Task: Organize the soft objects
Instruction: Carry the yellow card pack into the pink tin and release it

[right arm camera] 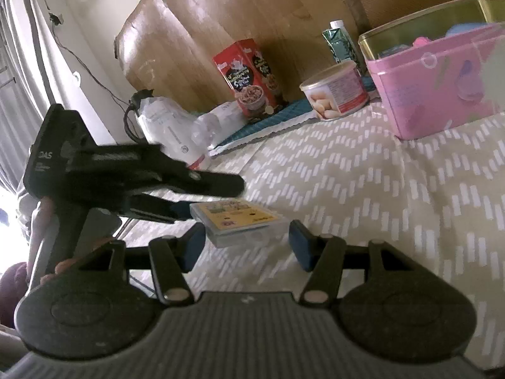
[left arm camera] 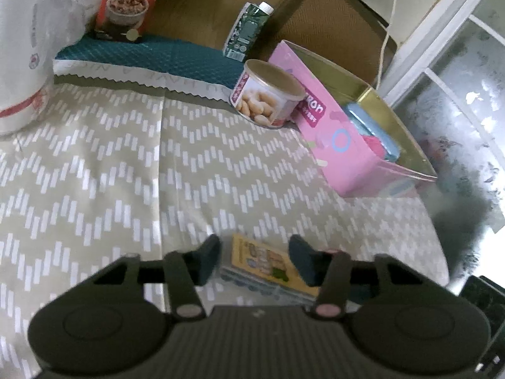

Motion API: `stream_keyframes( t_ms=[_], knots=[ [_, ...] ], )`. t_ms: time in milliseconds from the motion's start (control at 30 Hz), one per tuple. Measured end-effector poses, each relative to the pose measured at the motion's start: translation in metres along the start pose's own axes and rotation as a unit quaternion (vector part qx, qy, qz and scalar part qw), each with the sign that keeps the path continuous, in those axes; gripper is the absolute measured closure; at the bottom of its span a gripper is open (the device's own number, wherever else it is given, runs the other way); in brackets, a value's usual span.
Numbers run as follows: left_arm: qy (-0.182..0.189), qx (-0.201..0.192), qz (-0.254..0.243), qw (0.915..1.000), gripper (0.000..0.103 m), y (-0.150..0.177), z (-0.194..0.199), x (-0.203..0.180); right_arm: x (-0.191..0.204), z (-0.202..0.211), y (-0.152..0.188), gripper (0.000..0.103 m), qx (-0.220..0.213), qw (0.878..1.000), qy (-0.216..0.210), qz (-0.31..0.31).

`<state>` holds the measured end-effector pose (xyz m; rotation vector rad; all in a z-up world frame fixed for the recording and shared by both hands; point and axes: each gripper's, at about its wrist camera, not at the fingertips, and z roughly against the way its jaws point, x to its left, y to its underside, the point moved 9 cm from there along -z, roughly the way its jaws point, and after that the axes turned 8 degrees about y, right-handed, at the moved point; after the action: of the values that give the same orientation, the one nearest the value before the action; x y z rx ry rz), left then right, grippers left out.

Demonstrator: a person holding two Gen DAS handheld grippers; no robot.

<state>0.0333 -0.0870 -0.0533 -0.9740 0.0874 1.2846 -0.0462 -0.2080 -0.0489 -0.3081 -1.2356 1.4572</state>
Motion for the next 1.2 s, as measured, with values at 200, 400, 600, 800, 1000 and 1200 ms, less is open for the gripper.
stream_keyframes(
  t_ms=[200,400,600,800,1000,1200],
  knots=[
    [0.022,-0.006,-0.016,0.9996,0.066,-0.018,-0.001,-0.027,-0.006,0.020,-0.012,0.042,-0.038,0.999,0.017,0.018],
    [0.038,-0.014,-0.095,0.9947,0.065,-0.064,-0.022,-0.093,-0.020,0.050,-0.053,0.042,-0.116,0.990,0.060,0.053],
    [0.044,-0.014,-0.153,0.9872,0.066,-0.103,-0.069,-0.152,-0.067,0.070,-0.102,0.055,-0.164,0.979,0.114,0.037],
    [0.040,0.000,-0.153,0.9873,0.065,-0.139,-0.132,-0.175,-0.118,0.064,-0.141,0.055,-0.171,0.971,0.160,0.040],
    [-0.023,-0.006,-0.150,0.9885,0.053,-0.158,-0.178,-0.163,-0.172,0.034,-0.165,0.053,-0.157,0.954,0.248,0.063],
    [-0.059,-0.012,-0.154,0.9863,0.045,-0.155,-0.179,-0.153,-0.189,0.035,-0.168,0.053,-0.169,0.948,0.266,0.052]
  ],
)
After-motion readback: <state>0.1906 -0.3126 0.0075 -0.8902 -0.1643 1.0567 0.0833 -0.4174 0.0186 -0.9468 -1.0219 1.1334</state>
